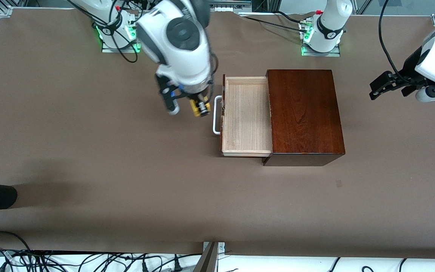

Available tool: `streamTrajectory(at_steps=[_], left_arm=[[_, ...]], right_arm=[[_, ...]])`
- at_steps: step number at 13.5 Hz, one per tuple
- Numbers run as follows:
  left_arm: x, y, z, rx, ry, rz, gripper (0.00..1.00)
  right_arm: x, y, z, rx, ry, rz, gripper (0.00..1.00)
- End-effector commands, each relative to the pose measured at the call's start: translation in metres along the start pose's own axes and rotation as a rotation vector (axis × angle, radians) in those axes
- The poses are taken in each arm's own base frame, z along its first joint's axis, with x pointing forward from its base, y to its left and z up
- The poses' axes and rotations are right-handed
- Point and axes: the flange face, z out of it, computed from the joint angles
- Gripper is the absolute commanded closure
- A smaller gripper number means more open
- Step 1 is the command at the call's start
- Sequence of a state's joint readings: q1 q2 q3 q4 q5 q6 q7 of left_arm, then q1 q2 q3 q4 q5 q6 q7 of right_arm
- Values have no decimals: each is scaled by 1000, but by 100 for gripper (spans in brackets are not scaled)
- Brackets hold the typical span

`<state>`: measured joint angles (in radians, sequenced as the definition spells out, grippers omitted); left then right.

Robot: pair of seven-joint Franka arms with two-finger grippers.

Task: Open drawer, take yellow block, close drawer
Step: 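Lift the yellow cube out with the right gripper and carry it aside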

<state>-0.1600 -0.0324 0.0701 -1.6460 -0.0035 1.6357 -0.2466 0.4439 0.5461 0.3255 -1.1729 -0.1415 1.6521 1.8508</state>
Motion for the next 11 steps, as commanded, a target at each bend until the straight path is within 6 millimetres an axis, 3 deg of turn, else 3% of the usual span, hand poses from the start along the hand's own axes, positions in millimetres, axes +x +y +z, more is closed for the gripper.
streamTrajectory(at_steps=[1, 5, 8, 11], left_arm=[[5, 5, -13, -3, 21, 22, 0], [2, 17, -31, -24, 44, 40, 0], [-4, 34, -23, -4, 8, 77, 0], [2, 33, -11, 39, -3, 85, 0]], right_arm=[[65, 29, -15, -37, -7, -192, 95], [193, 75, -4, -99, -51, -426, 95], [302, 115, 1, -107, -86, -582, 95], [392, 152, 9, -107, -105, -735, 95]])
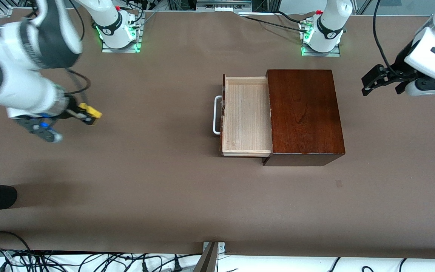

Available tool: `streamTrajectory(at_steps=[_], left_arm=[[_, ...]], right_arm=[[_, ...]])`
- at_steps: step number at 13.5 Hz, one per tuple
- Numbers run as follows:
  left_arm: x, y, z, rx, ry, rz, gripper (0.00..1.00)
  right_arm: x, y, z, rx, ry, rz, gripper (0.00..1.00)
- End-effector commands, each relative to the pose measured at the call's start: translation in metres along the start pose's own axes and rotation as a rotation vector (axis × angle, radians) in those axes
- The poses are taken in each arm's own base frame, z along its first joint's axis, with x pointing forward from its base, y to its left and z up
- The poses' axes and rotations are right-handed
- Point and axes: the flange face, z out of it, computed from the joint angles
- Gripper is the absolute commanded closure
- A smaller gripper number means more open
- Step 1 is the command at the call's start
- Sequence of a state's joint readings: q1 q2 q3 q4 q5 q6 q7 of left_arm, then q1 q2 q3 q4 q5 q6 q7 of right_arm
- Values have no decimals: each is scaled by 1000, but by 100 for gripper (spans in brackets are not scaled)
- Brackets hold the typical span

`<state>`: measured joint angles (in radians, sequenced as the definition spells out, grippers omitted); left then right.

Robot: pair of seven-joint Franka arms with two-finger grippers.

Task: Open drawer, take yellow block, close drawer
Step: 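Lift the yellow cube out with the right gripper and carry it aside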

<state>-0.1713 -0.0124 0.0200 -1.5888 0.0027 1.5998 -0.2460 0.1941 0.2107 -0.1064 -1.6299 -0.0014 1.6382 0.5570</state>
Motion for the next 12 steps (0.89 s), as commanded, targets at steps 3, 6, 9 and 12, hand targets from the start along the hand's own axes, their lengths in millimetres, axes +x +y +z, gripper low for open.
streamTrajectory(at_steps=[3, 6, 9, 12], left_arm=[[15, 2, 35, 59, -103, 29, 0], [11, 23, 39, 56, -116, -29, 0], [5, 69, 45, 71, -127, -163, 0], [-9, 126, 62, 86, -148, -278, 0]], right_arm=[[43, 106, 38, 27, -6, -249, 95], [59, 149, 89, 37, 51, -392, 95], [61, 167, 147, 43, 104, -478, 95], [61, 185, 202, 41, 132, -535, 94]])
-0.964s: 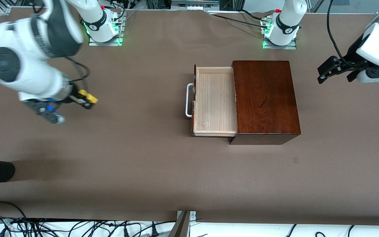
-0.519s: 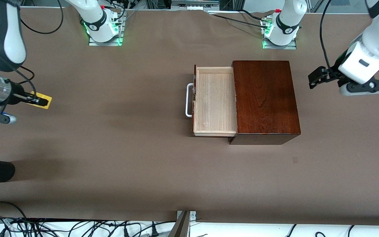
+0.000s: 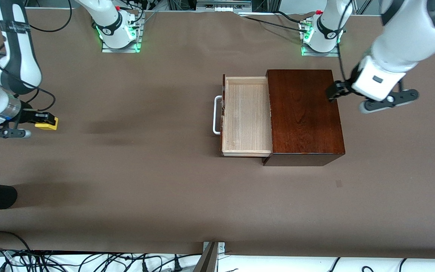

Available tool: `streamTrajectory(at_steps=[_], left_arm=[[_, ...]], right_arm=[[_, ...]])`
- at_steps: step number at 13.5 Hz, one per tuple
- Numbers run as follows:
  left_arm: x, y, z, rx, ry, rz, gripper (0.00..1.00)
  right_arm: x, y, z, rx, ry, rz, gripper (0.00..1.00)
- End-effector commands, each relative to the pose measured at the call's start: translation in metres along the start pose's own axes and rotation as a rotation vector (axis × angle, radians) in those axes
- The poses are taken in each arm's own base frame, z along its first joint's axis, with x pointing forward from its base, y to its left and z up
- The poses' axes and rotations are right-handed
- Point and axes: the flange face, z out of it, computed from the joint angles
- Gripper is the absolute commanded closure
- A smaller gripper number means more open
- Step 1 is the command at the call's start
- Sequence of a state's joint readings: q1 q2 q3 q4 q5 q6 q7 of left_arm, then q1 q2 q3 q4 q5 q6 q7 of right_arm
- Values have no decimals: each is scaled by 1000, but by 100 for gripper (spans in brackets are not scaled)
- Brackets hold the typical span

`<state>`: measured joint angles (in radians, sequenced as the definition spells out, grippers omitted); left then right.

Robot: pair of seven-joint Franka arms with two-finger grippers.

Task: Open drawer, take yellow block, close drawer
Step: 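Set the cube down with the right gripper while the left gripper reaches the drawer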

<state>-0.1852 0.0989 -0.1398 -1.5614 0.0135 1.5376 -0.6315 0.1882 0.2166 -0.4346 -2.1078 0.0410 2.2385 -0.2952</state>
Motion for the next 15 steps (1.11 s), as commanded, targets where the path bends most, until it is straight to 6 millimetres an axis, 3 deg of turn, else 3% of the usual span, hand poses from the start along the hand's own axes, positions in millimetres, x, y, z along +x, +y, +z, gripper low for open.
streamTrajectory(at_steps=[1, 4, 6, 8, 12, 15], left_arm=[[-15, 50, 15, 22, -37, -113, 0], [-37, 109, 35, 12, -88, -250, 0], [-53, 159, 57, 34, -112, -350, 0], [-74, 207, 82, 53, -127, -427, 0], [-92, 281, 131, -12, -133, -549, 0], [-102, 320, 166, -99, -126, -622, 0]], right_arm=[[-15, 14, 41, 30, 15, -52, 94], [-15, 27, 85, 92, 29, -98, 94], [-15, 28, 102, 93, 29, -109, 93], [-13, 28, 110, 77, 30, -111, 92], [-12, 23, 115, 75, 20, -61, 92], [-10, 22, 120, 64, 23, -26, 87]])
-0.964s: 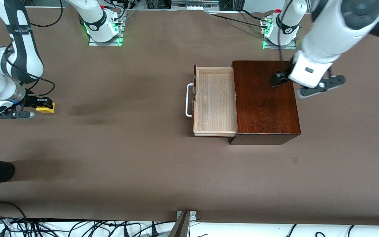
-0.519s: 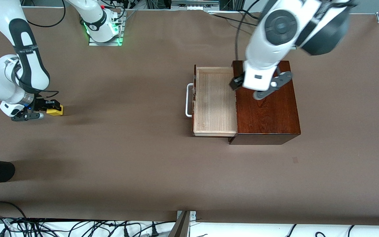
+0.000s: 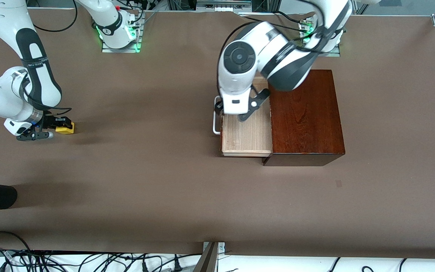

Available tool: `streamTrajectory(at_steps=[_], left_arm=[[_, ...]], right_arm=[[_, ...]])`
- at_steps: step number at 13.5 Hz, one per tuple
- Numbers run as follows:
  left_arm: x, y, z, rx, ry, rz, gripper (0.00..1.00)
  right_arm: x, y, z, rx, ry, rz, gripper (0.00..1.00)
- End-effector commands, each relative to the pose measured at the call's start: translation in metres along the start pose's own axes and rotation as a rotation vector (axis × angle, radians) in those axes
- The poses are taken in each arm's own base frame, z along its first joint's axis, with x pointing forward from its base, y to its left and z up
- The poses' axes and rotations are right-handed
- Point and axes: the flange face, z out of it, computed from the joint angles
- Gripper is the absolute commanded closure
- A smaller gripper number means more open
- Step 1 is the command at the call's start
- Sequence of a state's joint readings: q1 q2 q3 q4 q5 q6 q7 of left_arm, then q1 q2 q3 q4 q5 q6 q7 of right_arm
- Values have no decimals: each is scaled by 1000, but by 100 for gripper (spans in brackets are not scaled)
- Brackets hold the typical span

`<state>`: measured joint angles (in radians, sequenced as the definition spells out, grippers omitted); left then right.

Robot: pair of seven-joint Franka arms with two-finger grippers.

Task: Open drawer, take yellow block, close drawer
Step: 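Set the cube down with the right gripper while the left gripper reaches the drawer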

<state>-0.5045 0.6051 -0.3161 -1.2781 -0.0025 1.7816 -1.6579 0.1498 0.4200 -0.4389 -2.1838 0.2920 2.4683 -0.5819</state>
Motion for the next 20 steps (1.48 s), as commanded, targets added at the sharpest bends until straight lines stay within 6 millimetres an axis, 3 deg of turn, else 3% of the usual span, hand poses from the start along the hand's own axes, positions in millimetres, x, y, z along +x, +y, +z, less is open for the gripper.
streamTrajectory(at_steps=[1, 2, 3, 4, 5, 7, 9, 13, 14, 16, 20], left_arm=[[-19, 24, 27, -48, -19, -59, 0], [-23, 28, 35, -51, -21, -70, 0], [-28, 30, 39, -51, -25, -84, 0], [-36, 31, 44, -45, -27, -99, 1], [-44, 30, 47, -41, -27, -112, 15], [-63, 28, 56, -28, -30, -117, 52], [-81, 26, 69, -8, -30, -116, 100], [-87, 26, 96, 31, -23, -199, 100], [-86, 26, 100, 35, -15, -210, 100], [-75, 27, 104, 39, 3, -220, 100], [-49, 30, 106, 19, 125, -194, 100]], right_arm=[[4, -2, 6, -5, 11, 53, 77], [4, -2, 10, -7, 5, 76, 60], [5, -3, 11, -10, 6, 82, 35], [6, -2, 10, -13, 12, 82, 15], [8, -4, 8, -11, 12, 75, 0], [16, -10, -1, -12, 30, 63, 0], [24, -23, -24, 2, 52, 56, 0], [48, -26, -86, 66, -9, 87, 0], [60, -29, -110, 45, -36, 86, 0], [77, -39, -153, 0, -88, 106, 0], [88, -61, -226, 18, -147, 154, 0]])
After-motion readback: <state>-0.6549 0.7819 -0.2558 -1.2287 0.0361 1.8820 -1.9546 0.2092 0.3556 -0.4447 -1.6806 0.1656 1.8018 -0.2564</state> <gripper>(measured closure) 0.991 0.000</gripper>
